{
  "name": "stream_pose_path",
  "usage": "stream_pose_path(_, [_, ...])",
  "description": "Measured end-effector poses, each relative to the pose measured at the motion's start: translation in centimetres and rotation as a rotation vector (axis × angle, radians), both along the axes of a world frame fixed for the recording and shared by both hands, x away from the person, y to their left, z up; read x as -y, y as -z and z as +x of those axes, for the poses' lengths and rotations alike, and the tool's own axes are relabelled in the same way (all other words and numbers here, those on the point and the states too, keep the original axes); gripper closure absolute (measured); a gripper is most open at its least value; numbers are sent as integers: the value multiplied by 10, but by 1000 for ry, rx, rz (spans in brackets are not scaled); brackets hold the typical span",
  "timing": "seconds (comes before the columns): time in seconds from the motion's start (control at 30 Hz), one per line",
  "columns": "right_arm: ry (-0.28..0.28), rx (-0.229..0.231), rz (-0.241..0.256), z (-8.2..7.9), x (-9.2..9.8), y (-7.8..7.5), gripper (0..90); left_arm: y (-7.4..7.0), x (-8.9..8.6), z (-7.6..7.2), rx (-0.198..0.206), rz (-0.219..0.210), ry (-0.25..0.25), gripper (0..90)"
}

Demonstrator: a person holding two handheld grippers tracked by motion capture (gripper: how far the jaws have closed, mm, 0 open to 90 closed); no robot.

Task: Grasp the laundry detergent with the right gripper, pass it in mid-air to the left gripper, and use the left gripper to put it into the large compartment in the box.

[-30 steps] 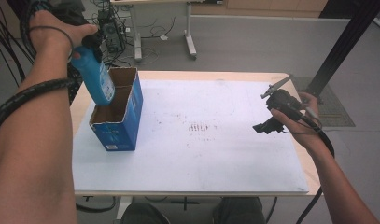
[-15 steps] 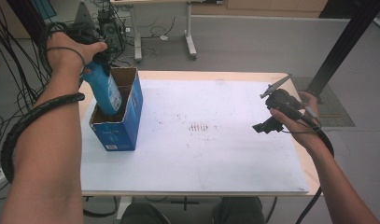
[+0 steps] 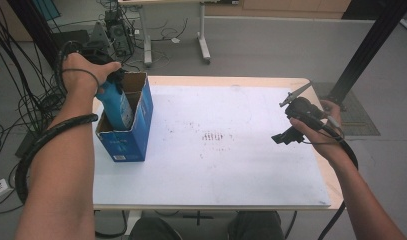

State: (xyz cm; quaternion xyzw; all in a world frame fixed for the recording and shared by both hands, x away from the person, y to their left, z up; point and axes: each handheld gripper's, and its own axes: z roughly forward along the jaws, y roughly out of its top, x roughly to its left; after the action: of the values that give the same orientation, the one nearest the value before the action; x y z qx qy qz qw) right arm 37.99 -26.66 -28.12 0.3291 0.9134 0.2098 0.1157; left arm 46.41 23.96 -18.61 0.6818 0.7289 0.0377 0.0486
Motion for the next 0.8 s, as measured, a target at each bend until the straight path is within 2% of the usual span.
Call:
stream_pose_path(0.37, [-4, -9, -1, 0, -3, 5, 42, 35, 7, -2, 3, 25, 32, 368])
stream_pose_path(0.6, [2, -14, 0, 0, -3, 7, 42, 58, 9, -2, -22, 13, 38, 369])
stream_pose_path(0.8, [6, -16, -2, 1, -2, 8, 43, 69, 9, -1, -38, 18, 44, 369])
